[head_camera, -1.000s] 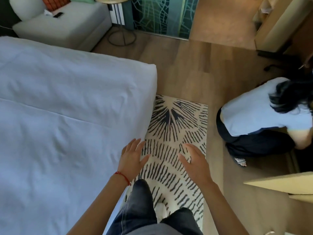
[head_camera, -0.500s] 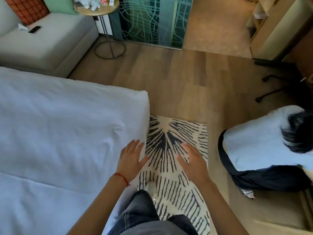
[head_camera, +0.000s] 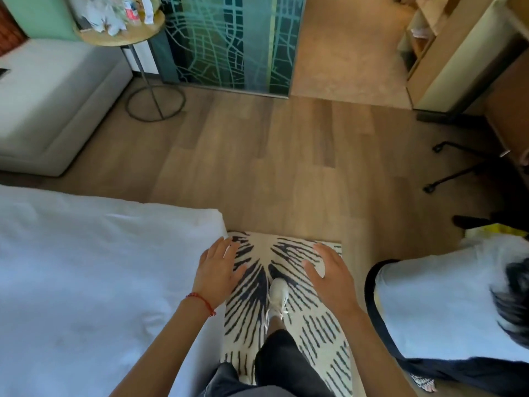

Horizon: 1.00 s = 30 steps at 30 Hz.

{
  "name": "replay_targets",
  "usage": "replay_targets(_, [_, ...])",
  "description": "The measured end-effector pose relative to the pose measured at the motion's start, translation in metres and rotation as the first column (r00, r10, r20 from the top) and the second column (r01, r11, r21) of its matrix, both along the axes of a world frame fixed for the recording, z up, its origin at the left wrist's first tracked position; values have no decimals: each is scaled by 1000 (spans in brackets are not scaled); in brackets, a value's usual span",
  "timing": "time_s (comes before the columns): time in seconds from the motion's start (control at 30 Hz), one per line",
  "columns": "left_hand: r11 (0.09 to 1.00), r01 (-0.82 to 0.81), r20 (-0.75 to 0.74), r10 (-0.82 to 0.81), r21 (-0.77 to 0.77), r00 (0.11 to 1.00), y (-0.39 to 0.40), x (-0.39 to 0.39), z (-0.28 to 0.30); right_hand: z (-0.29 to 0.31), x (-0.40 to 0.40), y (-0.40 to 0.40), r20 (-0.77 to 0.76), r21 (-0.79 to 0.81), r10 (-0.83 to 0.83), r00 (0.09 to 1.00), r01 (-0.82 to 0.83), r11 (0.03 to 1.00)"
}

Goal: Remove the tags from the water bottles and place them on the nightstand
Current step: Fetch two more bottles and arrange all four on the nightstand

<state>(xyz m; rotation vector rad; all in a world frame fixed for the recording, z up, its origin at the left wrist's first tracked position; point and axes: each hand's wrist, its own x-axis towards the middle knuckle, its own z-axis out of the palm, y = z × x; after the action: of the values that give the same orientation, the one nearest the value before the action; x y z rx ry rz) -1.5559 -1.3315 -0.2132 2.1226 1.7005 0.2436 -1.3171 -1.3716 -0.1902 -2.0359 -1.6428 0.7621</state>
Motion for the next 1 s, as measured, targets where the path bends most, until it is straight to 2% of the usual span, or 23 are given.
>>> replay_targets(0.27, [998,55,-30,-55,24,998,172,78,11,4,79,162,-28,-18,-3,1000,2,1000])
replay_targets(0.47, [994,108,-42,-106,34,993,279,126,23,15,130,254,-35,-7,-84,996,84,996])
replay_targets(0.87, [935,352,-120,-345,47,931,535,217,15,7,199,459,39,25,-231,972,230,973])
replay_targets(1.0, [914,402,-94,-397,50,913,611,254,25,14,223,520,29,32,-299,954,298,954])
